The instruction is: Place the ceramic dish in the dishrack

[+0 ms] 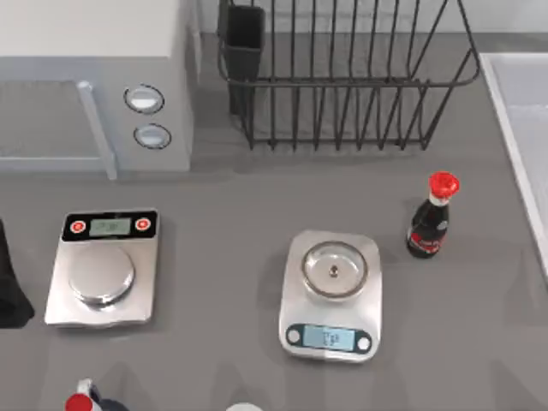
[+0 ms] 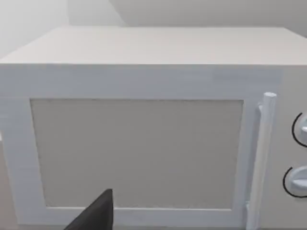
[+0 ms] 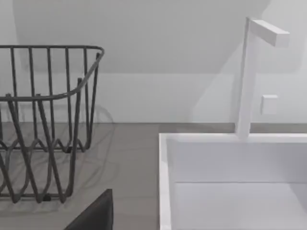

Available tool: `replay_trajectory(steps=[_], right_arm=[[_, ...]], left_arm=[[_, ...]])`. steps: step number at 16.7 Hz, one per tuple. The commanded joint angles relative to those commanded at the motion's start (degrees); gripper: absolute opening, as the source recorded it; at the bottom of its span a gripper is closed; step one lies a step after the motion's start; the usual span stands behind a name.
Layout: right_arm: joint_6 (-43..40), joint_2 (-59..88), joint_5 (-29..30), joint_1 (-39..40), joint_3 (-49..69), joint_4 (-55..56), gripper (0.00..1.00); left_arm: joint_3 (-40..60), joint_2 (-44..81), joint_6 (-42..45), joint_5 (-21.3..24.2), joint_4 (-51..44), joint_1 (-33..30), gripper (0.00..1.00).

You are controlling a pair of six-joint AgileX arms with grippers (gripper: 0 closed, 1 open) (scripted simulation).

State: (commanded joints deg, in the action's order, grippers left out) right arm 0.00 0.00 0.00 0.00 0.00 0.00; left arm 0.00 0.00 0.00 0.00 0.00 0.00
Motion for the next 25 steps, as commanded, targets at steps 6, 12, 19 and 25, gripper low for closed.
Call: replay_trajectory(steps=[6, 12, 19, 25], right_arm=[[-3.6, 6.1, 0.0, -3.6, 6.1, -5.3, 1.00], [-15.9, 33.3, -0.1, -15.8, 28.4, -24.3, 1.00], [-32.3, 74.3, -0.1, -32.7, 57.3, -51.0, 1.00], [-42.2, 96.2, 0.1, -42.9, 75.5, -66.0, 1.00]], left_arm=[[0.0, 0.0, 0.0, 0.0, 0.0, 0.0, 1.00], [0.0, 0.0, 0.0, 0.0, 0.0, 0.0, 1.00], [0.0, 0.0, 0.0, 0.0, 0.0, 0.0, 1.00], [0.0, 0.0, 0.0, 0.0, 0.0, 0.0, 1.00]])
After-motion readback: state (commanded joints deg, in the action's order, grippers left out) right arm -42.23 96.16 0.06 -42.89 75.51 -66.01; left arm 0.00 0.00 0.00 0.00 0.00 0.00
